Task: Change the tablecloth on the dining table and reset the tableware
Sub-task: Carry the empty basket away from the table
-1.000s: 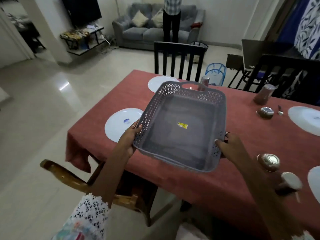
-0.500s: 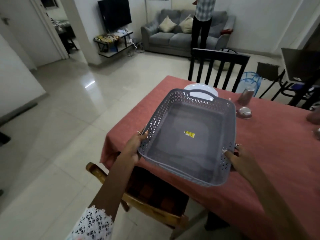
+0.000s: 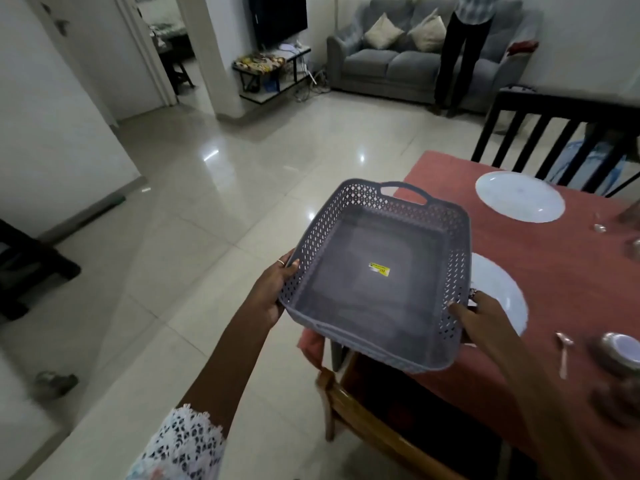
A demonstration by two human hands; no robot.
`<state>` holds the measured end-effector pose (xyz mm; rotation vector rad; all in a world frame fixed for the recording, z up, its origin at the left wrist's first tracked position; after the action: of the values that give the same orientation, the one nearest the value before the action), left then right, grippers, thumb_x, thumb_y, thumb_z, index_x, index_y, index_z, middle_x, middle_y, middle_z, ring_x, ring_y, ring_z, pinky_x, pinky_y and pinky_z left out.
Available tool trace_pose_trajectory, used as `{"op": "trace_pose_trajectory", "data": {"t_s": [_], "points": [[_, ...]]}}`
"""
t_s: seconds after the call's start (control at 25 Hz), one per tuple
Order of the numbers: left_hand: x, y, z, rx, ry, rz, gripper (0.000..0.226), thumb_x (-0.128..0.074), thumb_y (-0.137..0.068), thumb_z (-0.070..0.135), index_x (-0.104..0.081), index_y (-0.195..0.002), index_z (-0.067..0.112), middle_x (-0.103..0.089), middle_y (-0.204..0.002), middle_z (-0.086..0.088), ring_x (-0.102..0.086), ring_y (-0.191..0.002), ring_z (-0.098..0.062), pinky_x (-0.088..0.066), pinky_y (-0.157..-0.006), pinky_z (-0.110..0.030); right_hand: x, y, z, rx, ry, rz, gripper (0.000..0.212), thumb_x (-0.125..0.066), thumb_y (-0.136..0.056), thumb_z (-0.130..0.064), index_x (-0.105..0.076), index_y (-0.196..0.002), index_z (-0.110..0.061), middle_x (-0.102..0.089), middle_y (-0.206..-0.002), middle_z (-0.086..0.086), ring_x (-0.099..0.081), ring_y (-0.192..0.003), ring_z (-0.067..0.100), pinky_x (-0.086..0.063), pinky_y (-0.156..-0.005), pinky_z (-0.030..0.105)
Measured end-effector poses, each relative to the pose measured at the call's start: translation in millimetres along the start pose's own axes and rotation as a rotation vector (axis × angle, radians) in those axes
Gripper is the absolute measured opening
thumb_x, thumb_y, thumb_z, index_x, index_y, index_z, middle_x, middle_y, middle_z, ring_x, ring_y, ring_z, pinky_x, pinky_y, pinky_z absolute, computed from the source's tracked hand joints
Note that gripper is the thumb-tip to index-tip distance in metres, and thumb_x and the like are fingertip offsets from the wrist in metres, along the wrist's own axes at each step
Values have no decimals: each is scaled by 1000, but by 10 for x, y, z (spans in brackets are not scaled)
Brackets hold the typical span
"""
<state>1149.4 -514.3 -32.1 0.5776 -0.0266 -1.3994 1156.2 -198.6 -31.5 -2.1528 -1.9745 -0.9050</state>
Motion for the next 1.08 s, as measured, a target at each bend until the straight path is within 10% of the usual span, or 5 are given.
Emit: {"op": "trace_pose_trajectory", "data": {"t_s": [0.28, 0.44, 0.56, 0.92, 1.08], "points": [[1181, -812, 644, 43, -18, -75, 32, -36, -98, 3, -59, -117, 15, -73, -91, -2, -70, -78, -17, -58, -70, -29, -1291, -308, -786, -39, 36, 27, 34, -53, -94, -17, -52, -124, -1, -62, -117, 17, -61, -100, 37, -53, -86, 52], [1601, -1661, 1067, 55, -50, -110, 32, -38, -97, 1, -58, -119, 15, -72, -93, -2, -69, -78, -17, -58, -69, -28, -1873, -925, -1217, -77, -35, 60, 28, -49, -94, -4, -49, -120, 5, -58, -110, 20, -57, -86, 30, -55, -51, 28], [1845, -2314, 1414, 100, -110, -115, 36, -39, -95, 0, -55, -125, 11, -68, -101, -6, -65, -86, -22, -54, -78, -33, -2224, -1419, -1588, -137, -91, 82, 20, -45, -94, 1, -47, -114, 2, -57, -109, 28, -56, -84, 32, -52, -66, 40], [1914, -4408, 2450, 189, -125, -298, 31, -45, -93, 1, -55, -122, 4, -73, -84, -8, -71, -71, -21, -58, -62, -29, -2766, -2890, -2534, -127, -65, 220, 12, -48, -90, -1, -50, -99, -7, -61, -91, 16, -60, -65, 21, -49, -50, 28], [1659, -5609, 2840, 200, -188, -353, 29, -46, -95, 7, -55, -122, 7, -72, -87, -8, -69, -72, -23, -57, -67, -32, -2903, -3815, -2838, -155, -104, 297, 6, -53, -86, -11, -55, -92, -14, -65, -93, 16, -65, -80, 34, -57, -71, 49]]}}
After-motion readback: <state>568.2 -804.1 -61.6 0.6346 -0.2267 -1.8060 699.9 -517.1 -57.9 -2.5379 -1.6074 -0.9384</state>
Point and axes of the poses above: each hand's wrist, its own y-axis away from the middle knuckle, its own x-axis out of the back of the hand, z = x × y, the point moved 1 cm from there along -y, towards the middle knuckle
